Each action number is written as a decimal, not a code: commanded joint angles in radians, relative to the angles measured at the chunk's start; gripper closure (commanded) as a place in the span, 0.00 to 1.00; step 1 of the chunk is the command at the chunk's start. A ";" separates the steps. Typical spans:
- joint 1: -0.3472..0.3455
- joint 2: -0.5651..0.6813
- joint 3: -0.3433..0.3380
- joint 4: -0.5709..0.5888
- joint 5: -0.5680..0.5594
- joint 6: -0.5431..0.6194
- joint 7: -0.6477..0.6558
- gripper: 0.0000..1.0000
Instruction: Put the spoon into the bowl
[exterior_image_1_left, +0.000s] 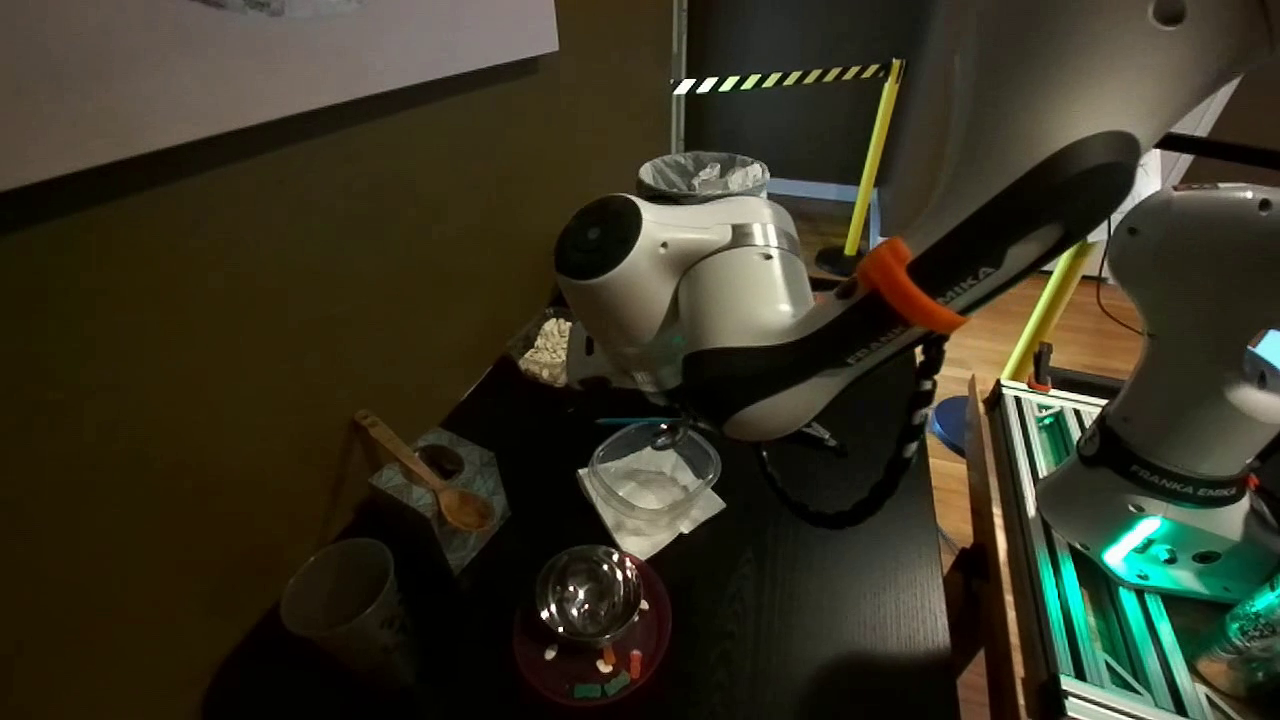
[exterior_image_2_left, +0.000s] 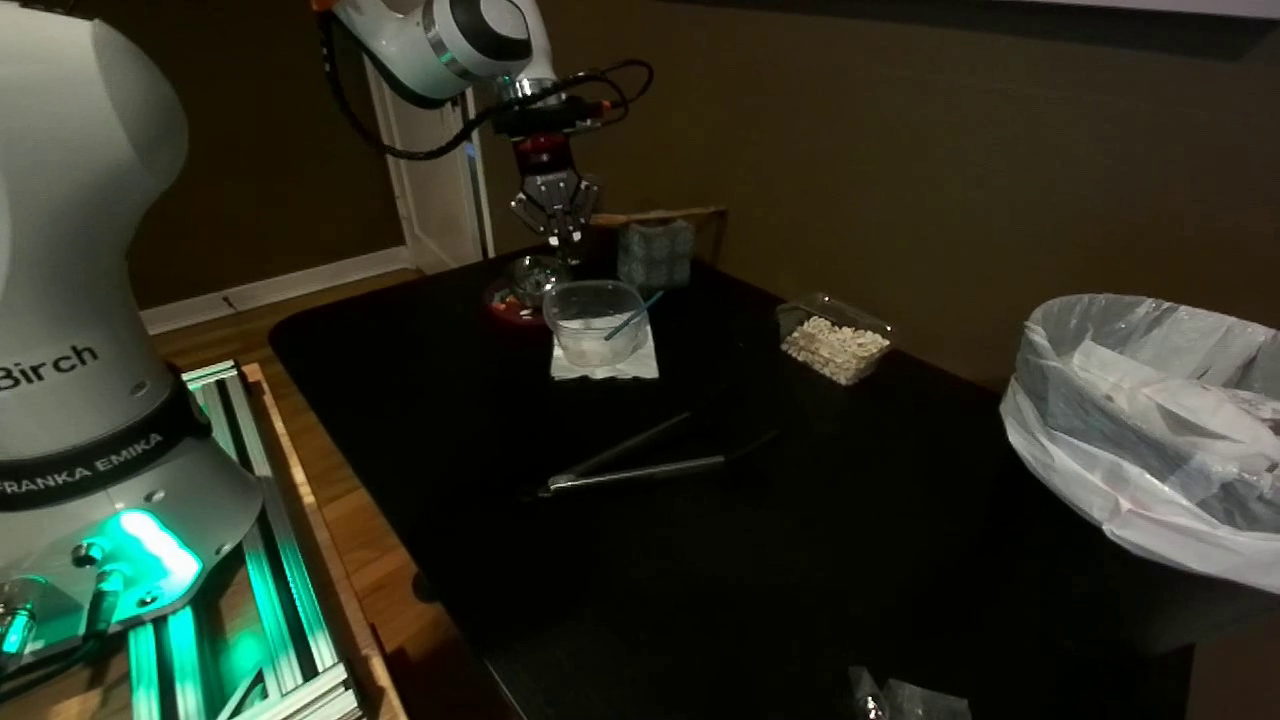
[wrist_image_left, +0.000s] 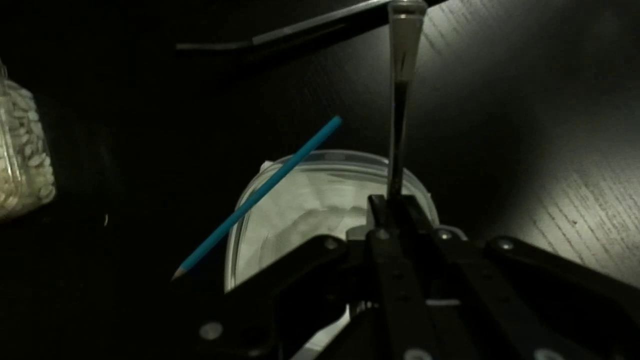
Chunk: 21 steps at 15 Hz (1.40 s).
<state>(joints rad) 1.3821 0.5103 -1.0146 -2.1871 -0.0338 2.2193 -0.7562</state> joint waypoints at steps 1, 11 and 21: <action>-0.255 0.024 0.208 0.122 0.034 -0.001 -0.040 0.98; -0.940 0.122 0.875 0.370 -0.228 -0.100 0.234 0.98; -1.078 0.143 1.061 0.358 -0.393 -0.208 0.405 0.98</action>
<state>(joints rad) 0.3330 0.6274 0.0024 -1.8471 -0.3873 2.0581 -0.3966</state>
